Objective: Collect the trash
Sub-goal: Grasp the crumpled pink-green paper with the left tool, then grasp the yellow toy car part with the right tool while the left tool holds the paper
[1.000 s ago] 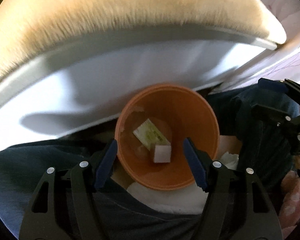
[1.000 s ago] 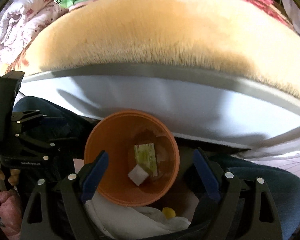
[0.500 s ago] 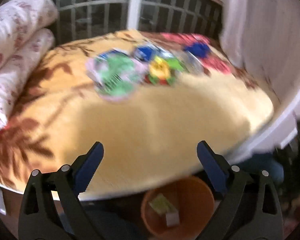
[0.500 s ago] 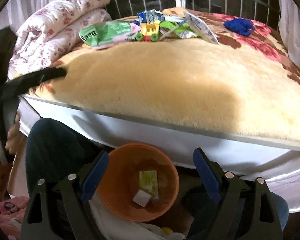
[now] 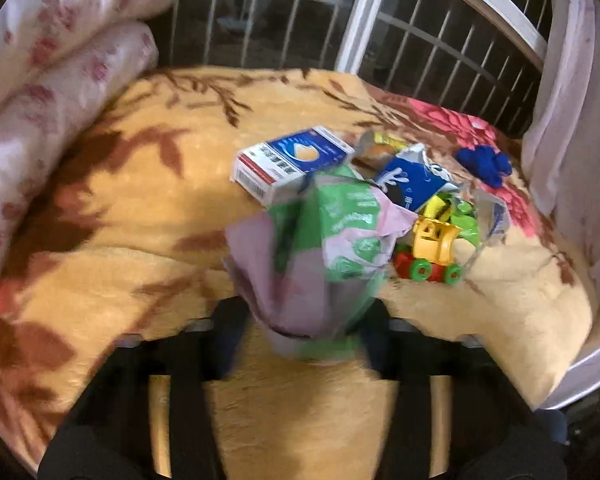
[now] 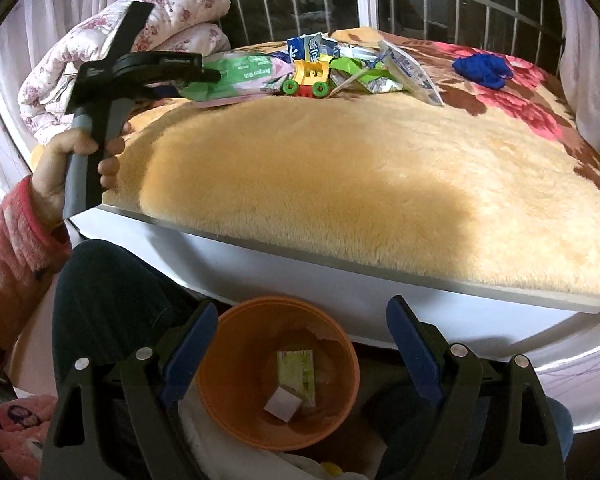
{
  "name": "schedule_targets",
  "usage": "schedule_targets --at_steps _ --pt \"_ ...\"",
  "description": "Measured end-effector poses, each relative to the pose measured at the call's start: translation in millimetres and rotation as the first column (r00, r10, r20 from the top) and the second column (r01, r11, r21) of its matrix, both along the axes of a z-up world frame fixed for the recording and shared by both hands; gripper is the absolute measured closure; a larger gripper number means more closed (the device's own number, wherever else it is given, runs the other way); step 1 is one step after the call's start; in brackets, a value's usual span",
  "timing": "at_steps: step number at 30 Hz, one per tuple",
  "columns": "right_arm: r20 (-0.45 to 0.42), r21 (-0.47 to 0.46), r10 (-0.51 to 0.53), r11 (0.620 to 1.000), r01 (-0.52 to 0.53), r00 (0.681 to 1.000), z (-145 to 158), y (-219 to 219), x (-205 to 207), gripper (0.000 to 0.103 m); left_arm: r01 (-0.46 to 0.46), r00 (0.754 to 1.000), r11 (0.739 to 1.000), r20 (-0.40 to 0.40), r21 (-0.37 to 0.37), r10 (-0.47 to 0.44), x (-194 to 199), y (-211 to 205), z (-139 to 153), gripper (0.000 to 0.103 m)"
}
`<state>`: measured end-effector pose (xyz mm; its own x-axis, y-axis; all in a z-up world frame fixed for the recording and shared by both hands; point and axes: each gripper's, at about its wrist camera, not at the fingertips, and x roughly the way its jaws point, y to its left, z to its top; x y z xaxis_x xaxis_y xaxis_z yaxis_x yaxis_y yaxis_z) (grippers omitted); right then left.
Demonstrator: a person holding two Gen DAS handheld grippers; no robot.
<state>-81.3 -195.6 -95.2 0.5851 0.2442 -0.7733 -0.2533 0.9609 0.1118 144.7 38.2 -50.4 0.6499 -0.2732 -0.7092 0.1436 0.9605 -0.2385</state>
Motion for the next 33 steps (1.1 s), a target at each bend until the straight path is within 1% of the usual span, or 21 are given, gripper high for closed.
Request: schedule_targets --at_steps 4,8,13,21,23,27,30,31,33 --pt "0.002 0.001 -0.004 1.000 0.004 1.000 0.3 -0.3 -0.1 0.018 -0.005 1.000 1.000 0.027 0.023 0.004 -5.0 -3.4 4.2 0.071" --pt "0.007 0.001 -0.007 1.000 0.007 1.000 1.7 -1.1 -1.2 0.018 -0.001 0.999 1.000 0.037 0.015 0.001 -10.6 -1.6 9.1 0.076" --pt "0.020 0.000 -0.011 1.000 0.011 1.000 5.4 -3.3 -1.7 0.018 -0.001 0.998 1.000 0.063 0.017 0.000 -22.2 1.3 21.5 0.079" --pt "0.068 -0.004 -0.031 1.000 0.031 0.997 19.3 -8.4 12.8 0.018 -0.021 0.987 1.000 0.160 0.006 0.019 -65.0 21.1 57.9 0.081" --pt "0.094 -0.003 -0.032 0.999 0.032 0.995 26.1 -7.6 22.3 0.018 -0.033 0.983 0.999 0.181 -0.004 0.034 -77.5 28.3 65.8 0.081" --pt "0.152 0.022 -0.021 1.000 0.018 0.988 42.3 0.5 51.4 0.018 -0.059 0.973 0.998 0.225 0.001 0.057 -104.5 38.3 79.2 0.081" --pt "0.177 0.059 -0.010 0.998 0.000 0.984 52.6 14.0 84.7 0.018 -0.070 0.968 0.998 0.239 -0.001 0.069 -121.8 43.3 85.2 0.081" --pt "0.180 0.069 -0.007 0.998 -0.006 0.984 55.3 21.0 102.1 0.018 -0.074 0.967 0.997 0.244 0.001 0.071 -127.0 44.7 86.6 0.081" --pt "0.180 0.072 -0.011 0.997 -0.002 0.984 57.9 30.1 126.2 0.018 -0.082 0.965 0.997 0.251 0.006 0.078 -133.8 46.3 88.4 0.081"
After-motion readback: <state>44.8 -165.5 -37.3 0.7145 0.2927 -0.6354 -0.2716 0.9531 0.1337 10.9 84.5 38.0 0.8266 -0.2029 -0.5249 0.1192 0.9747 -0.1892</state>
